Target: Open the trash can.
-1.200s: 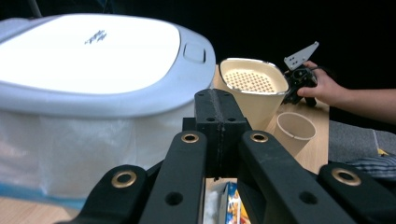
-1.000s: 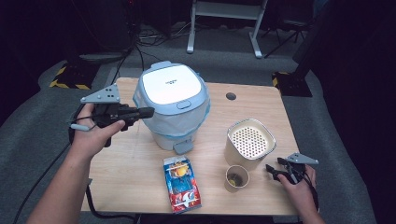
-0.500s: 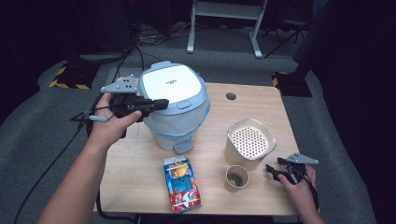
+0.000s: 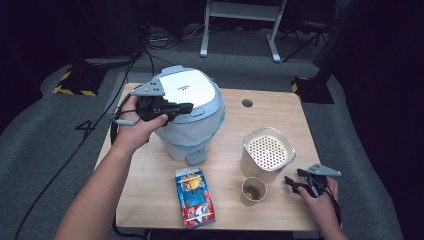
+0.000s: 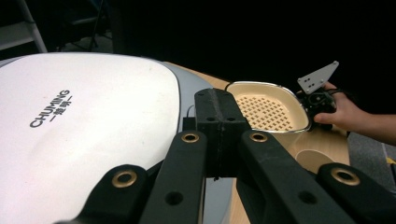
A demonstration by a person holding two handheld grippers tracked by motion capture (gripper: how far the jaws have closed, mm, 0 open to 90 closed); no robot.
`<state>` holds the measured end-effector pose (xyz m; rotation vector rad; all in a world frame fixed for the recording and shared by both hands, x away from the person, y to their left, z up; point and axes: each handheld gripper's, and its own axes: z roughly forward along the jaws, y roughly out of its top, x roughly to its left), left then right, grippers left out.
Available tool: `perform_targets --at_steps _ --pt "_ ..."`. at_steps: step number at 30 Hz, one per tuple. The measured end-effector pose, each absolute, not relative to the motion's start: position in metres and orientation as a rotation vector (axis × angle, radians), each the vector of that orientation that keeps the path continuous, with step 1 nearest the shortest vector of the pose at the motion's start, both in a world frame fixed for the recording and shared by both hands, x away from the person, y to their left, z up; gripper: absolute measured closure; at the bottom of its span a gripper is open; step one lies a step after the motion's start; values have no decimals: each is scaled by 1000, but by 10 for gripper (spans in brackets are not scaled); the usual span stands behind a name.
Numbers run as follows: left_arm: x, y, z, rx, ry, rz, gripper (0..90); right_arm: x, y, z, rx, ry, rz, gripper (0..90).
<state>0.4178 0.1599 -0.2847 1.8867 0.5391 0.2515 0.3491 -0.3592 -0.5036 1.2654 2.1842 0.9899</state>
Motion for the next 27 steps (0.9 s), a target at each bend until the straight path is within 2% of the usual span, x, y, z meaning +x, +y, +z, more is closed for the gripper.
perform_targets --at_steps 27 --pt "421 140 -284 1994 558 307 900 349 -359 -504 1266 2184 990 342"
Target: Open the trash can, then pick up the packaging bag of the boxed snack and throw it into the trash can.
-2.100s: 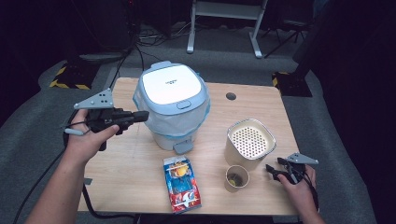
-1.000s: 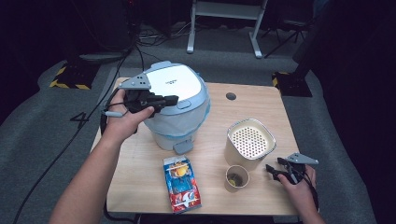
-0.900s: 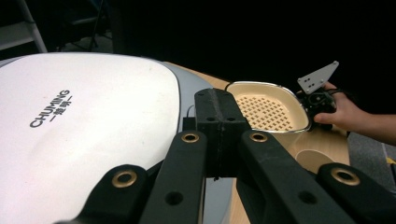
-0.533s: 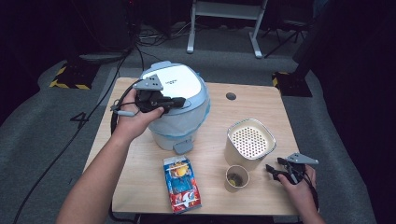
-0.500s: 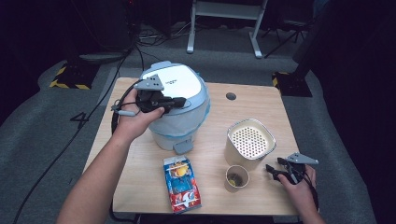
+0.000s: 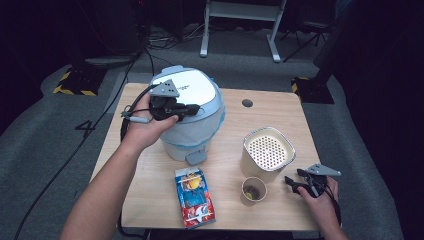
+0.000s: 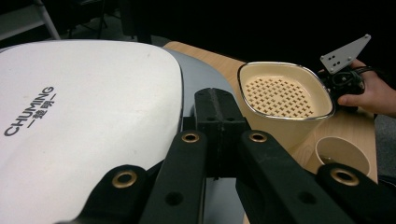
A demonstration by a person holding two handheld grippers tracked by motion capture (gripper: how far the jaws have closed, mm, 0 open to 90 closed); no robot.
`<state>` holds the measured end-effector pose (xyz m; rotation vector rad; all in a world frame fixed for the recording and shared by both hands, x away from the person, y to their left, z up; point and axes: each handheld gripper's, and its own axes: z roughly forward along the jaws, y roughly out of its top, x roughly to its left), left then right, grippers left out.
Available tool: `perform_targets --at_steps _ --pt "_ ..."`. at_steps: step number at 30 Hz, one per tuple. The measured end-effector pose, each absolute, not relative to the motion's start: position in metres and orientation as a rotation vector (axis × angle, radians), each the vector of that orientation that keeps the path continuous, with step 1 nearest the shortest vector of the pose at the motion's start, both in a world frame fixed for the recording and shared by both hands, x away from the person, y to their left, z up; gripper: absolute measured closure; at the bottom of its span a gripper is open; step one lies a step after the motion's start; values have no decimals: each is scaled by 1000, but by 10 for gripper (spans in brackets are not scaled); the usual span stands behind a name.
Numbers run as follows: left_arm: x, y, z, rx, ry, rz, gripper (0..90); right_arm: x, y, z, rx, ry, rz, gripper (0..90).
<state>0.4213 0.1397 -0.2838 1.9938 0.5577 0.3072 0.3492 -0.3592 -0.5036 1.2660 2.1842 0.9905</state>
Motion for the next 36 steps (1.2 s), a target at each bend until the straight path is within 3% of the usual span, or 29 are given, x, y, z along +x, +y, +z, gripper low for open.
perform_targets --at_steps 13,14,16,18,26,36 --pt "423 145 -288 1959 510 280 900 349 -359 -504 1266 2185 991 342" --pt "423 145 -288 1959 510 280 869 349 -359 -504 1266 2185 991 342" --pt "419 149 -289 1866 504 256 692 349 -359 -504 1266 2185 991 342" --pt "417 150 -289 1849 498 255 623 349 -359 -504 1266 2185 991 342" --pt "392 163 -287 1788 479 242 531 349 -359 -504 1266 2185 991 342" --pt "365 176 -304 1801 448 232 494 349 -359 -504 1266 2185 991 342"
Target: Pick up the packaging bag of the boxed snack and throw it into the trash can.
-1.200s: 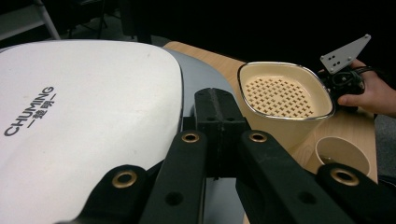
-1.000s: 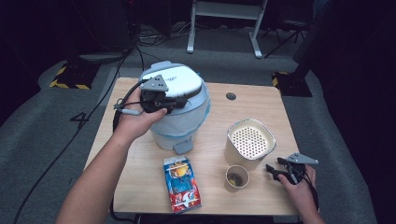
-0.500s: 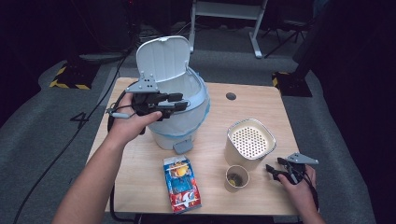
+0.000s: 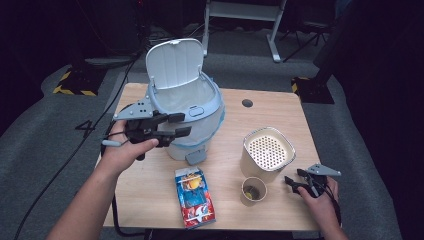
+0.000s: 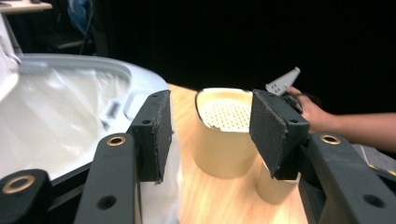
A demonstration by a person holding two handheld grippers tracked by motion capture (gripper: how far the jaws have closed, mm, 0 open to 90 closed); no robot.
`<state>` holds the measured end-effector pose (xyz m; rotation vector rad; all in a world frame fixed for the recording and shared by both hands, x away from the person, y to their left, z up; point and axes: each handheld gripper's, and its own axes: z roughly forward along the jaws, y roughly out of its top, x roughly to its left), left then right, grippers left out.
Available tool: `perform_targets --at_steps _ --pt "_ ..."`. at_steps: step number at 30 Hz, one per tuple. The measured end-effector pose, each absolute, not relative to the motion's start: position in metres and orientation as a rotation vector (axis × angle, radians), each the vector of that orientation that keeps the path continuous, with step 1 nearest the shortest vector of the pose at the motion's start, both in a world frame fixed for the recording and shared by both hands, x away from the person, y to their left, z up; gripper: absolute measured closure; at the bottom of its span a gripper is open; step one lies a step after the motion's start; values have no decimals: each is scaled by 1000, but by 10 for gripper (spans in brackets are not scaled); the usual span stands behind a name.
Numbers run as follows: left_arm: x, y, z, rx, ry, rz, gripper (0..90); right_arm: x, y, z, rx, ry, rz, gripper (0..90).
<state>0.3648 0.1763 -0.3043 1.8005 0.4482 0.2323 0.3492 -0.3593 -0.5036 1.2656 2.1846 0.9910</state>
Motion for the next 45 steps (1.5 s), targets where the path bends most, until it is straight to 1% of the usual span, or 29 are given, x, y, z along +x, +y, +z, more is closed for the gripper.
perform_targets --at_steps 4,5,6,8,10,11,12,13,16,17,18,19,20,23,27,32,33,37,39,42,43,45 --pt "357 177 -315 1816 453 238 494 349 -359 -504 1266 2185 991 342" --pt "353 178 -324 1804 461 211 494 349 -359 -504 1266 2185 991 342" --pt "353 178 -324 1804 461 211 495 349 -359 -504 1266 2185 991 342" --pt "350 178 -342 1803 491 179 498 349 -359 -503 1266 2186 993 340" --pt "350 178 -348 1802 500 171 501 350 -359 -503 1264 2189 993 340" --pt "349 179 -358 1801 512 160 501 350 -359 -503 1264 2189 993 339" --pt "349 179 -358 1801 512 160 498 350 -359 -503 1264 2189 993 339" --pt "349 179 -370 1805 524 155 492 350 -359 -503 1264 2189 993 340" --pt "349 179 -380 1811 535 146 483 350 -359 -503 1264 2189 993 339" --pt "349 179 -390 1821 539 143 484 350 -359 -503 1264 2189 993 339" --pt "349 179 -390 1821 539 143 484 350 -359 -503 1264 2189 993 339" --pt "349 179 -402 1835 543 144 484 350 -359 -503 1264 2189 993 340" --pt "349 179 -402 1835 543 144 484 350 -359 -503 1264 2189 993 340" --pt "351 178 -423 1859 562 133 482 350 -359 -503 1264 2189 993 339" --pt "352 176 -442 1857 574 105 489 350 -359 -503 1264 2189 993 339" --pt "353 174 -455 1874 588 89 496 350 -359 -504 1266 2187 992 339" --pt "354 174 -458 1914 583 108 495 350 -359 -504 1266 2186 992 339" --pt "354 172 -461 1955 583 114 496 350 -359 -504 1265 2187 992 339" --pt "353 168 -464 1992 587 103 505 350 -359 -504 1265 2186 992 339" --pt "352 167 -467 1990 591 115 525 350 -359 -504 1265 2186 992 339" --pt "352 167 -471 1977 613 93 532 350 -359 -504 1265 2186 992 338" --pt "351 166 -474 1999 630 105 545 350 -359 -504 1264 2186 992 338"
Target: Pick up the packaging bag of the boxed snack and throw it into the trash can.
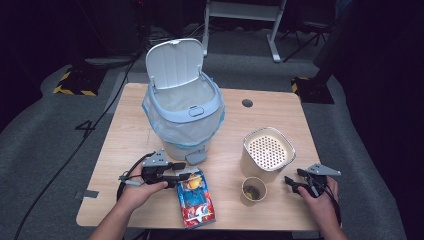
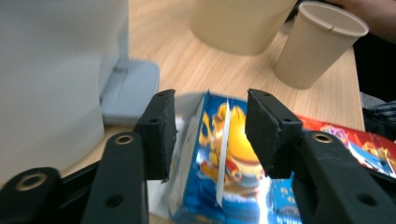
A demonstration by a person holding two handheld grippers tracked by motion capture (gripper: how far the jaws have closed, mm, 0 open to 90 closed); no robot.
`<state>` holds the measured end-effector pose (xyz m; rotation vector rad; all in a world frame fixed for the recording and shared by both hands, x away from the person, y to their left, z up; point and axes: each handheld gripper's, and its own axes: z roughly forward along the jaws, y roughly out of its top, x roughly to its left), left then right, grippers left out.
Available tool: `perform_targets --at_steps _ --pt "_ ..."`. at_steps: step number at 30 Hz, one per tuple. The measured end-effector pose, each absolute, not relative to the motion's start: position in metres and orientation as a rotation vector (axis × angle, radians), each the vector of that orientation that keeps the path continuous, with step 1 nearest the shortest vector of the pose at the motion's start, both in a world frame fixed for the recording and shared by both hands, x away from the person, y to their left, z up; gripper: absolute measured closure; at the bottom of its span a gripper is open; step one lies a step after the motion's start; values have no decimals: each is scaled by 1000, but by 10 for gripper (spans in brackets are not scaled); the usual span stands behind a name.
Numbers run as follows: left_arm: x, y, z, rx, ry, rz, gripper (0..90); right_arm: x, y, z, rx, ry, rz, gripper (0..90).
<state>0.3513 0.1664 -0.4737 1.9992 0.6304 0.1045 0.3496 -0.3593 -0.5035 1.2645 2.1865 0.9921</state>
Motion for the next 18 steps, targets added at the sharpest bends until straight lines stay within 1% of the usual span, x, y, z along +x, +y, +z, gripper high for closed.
perform_targets --at_steps 11,14,18 --pt "352 168 -483 2049 691 63 617 350 -359 -503 1265 2188 992 338" --pt "355 169 -487 2025 727 2 657 350 -359 -503 1265 2188 992 339" --pt "356 168 -490 2013 740 -25 690 350 -359 -503 1265 2188 992 338"
